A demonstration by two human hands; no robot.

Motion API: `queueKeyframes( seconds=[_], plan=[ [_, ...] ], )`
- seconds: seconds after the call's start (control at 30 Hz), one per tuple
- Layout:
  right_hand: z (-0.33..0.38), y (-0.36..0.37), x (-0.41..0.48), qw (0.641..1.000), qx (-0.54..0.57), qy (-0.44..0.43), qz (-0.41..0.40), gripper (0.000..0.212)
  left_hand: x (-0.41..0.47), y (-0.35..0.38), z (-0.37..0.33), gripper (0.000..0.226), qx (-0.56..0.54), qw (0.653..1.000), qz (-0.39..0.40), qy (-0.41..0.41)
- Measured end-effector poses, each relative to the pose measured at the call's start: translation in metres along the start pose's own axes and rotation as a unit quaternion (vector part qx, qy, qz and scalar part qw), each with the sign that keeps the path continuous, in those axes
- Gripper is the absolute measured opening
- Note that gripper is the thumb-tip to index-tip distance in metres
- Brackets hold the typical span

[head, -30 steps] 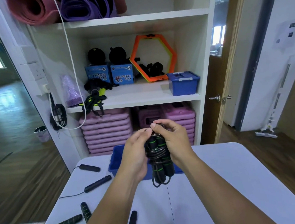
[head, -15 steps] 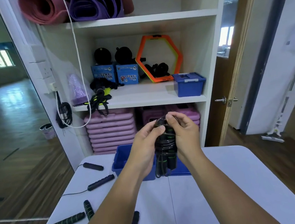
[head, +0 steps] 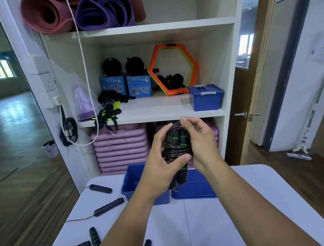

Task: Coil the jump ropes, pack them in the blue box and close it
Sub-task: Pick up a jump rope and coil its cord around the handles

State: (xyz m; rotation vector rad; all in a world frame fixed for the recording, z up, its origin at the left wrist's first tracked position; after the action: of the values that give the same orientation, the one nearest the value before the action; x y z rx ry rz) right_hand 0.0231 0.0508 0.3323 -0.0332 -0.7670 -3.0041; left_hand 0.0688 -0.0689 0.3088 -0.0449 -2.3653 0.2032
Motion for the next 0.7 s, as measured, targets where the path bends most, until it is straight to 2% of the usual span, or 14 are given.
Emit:
queueKeyframes(
  seconds=[0.23,0.47,0.57,0.7],
  plan=[
    [0.020,-0.013,0.002,0.986,-0.125,0.044,0.099,0.013,0.001,-0.025,0.001,0.062,0.019,0.999,0.026,0.011],
    [0.052,0.004,-0.001,0.920,-0.362,-0.035,0.149,0.016,0.004,-0.037,-0.013,0.058,0.006,0.998,0.037,0.040],
    [0.058,0.006,-0.003,0.921,-0.345,-0.018,0.179,0.019,0.006,-0.042,-0.020,0.059,-0.012,0.997,0.051,0.053],
    [0.068,0.004,-0.003,0.922,-0.321,0.032,0.215,0.020,0.007,-0.045,-0.027,0.067,0.021,0.994,0.066,0.083]
  ],
)
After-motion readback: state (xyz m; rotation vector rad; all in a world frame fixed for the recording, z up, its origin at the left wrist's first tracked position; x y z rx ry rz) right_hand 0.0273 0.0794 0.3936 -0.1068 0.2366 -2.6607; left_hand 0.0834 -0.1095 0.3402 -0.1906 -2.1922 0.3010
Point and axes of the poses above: each hand's wrist, its own x-axis towards the middle knuckle, its own y-axis out of the palm, z = x × y, the point moved 4 cm from there along x, towards the middle knuckle, and after that the axes turned 11 degrees about y, right-handed, at the moved point
